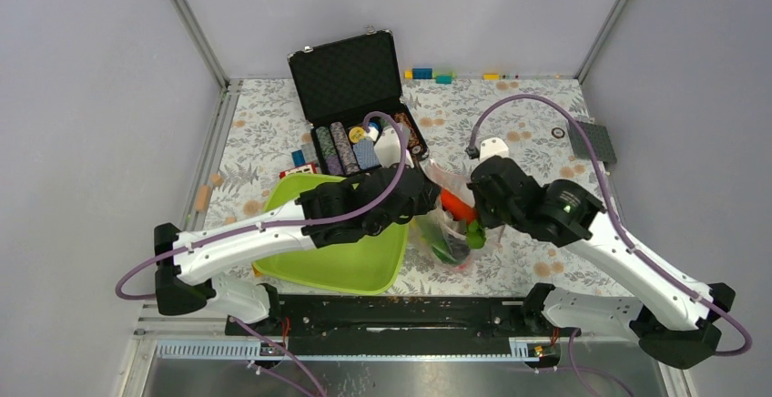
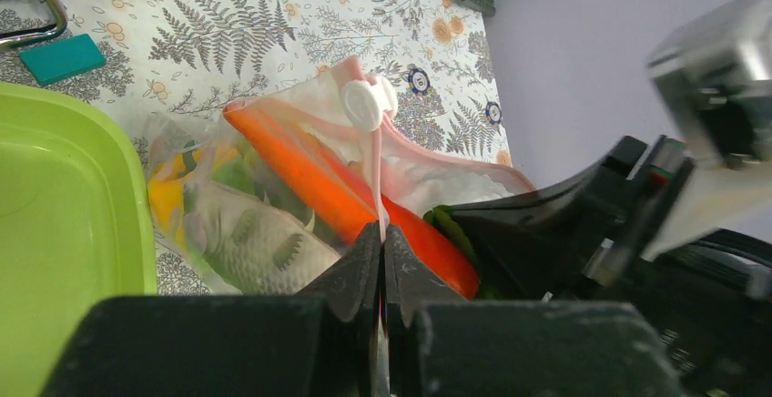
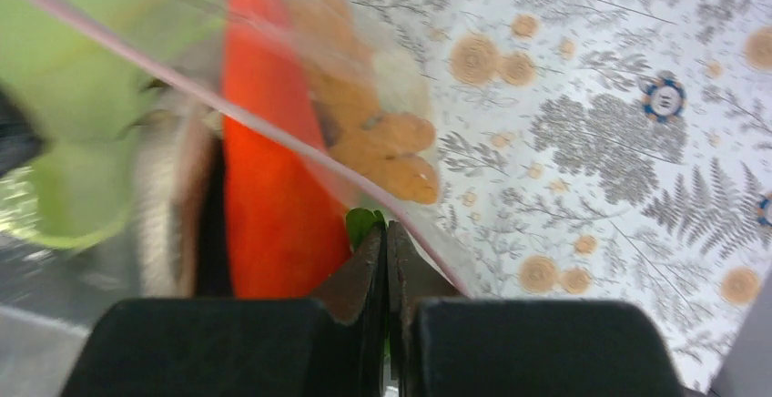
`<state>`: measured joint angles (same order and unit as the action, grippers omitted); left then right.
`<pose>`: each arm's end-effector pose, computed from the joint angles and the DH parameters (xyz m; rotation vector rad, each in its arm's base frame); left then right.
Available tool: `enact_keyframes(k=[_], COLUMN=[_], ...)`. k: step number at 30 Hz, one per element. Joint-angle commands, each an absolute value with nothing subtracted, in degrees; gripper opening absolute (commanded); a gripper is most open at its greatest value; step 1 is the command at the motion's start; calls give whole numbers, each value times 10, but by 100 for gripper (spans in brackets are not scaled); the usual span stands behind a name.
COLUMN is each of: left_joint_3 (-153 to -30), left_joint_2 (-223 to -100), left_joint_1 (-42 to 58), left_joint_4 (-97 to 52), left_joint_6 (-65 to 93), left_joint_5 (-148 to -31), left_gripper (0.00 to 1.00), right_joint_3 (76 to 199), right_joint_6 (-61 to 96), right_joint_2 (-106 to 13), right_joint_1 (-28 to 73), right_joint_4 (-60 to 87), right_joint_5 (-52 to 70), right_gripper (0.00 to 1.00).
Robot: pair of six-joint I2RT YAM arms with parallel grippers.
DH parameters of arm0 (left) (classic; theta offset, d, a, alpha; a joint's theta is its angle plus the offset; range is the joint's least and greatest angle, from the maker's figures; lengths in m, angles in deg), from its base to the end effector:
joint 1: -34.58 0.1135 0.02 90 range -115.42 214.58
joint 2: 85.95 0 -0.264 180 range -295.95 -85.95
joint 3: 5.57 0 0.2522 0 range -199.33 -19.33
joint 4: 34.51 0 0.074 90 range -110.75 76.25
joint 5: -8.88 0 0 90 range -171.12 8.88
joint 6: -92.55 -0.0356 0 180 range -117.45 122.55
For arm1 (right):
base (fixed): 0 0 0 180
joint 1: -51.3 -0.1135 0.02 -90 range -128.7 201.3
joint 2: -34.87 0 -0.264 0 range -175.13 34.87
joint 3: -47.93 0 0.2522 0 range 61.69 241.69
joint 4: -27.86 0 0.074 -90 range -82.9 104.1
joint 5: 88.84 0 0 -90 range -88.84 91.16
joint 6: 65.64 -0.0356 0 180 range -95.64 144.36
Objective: Place the food in the zip-top bag and seal the zipper
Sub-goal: Adjust the fake vegetable in the zipper food storage bag.
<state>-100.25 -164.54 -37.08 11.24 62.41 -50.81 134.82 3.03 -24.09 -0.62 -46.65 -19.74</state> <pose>0.1118 -0.2802 0.3904 -0.1133 2.1288 -0.8821 0.1213 0.1342 0.3799 -0.4476 2.2822 0.2076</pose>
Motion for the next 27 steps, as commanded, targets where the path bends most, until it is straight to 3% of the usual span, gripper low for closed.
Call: enact_keyframes(k=[1,7,10,13,16,19,23,27], left_joint_3=[-999,-969,-967,-967,-966,-964,-964,-964], left_joint_2=[-1608,-1577,-1572,-1574,-1573,-1573,-1574,-1577], left_joint_1=[-373,-373,-373,-373,-373,-373,-373,-372], left_joint_4=[53,29,27,23,19,15,10,3], left_joint_6=[627,635,630,628,626,622,618,613], left_joint_5=[-505,-482,-477,-477,-473,-470,-469,-467], left_gripper=[0,0,0,0,0,0,0,0], right_joint_3=[1318,1296,1327,1349,1357,1363,1387,1391], right_joint_6=[-6,-59,-48,2,44,58,59,39], right_joint_2=[-249,-273,-264,-214,-161,-132,-119,-96], right_joint_1=[-20,-24,-24,-24,-25,-25,-24,-24], right_joint_4=[-495,-560,-580,-523,-447,-411,-412,-413], right_joint_5=[-318,-422,-394,-293,-146,-65,-72,-94], right_gripper=[0,0,1,13,35,51,64,66])
